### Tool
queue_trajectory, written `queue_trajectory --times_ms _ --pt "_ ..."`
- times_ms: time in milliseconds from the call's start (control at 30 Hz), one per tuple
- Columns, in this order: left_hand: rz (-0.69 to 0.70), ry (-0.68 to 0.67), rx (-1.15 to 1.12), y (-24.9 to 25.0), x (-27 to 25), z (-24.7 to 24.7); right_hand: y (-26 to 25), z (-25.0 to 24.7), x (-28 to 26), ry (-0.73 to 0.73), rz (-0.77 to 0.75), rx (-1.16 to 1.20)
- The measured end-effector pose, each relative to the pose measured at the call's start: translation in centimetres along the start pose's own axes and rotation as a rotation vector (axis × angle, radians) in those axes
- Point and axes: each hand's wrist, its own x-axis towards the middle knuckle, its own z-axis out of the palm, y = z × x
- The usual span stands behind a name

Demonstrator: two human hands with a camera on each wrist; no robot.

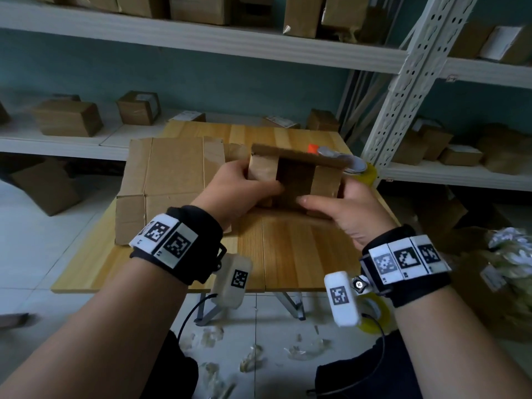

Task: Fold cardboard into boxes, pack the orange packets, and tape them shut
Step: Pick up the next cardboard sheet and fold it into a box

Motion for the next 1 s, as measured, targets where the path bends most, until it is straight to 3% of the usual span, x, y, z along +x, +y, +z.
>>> queue_trajectory --times_ms 100,233,433,667,767,1000 --pt "0.036 0.066 0.077 -0.3 0.1 0.4 0.1 0.8 0.0 -0.008 -0.053 -0.137" --pt "0.165 0.117 0.026 -0.2 0.0 0.4 -0.1 1.6 -0.4 0.025 -0.016 -0.052" --pt "0.168 0.253 -0.021 -0.3 0.9 -0.2 -0.1 0.4 0.8 0.374 0.045 0.252" --pt "0.23 0.381 -0.062 -0.4 0.7 -0.3 0.8 0.2 1.0 0.428 -0.187 0.104" --pt "0.275 0.365 -0.076 -0.1 0.3 -0.2 0.9 0.1 1.0 0.461 -0.189 0.105" --pt "0.326 0.172 -0.216 0.4 -0.5 0.1 0.9 0.0 1.2 0.477 -0.12 0.069"
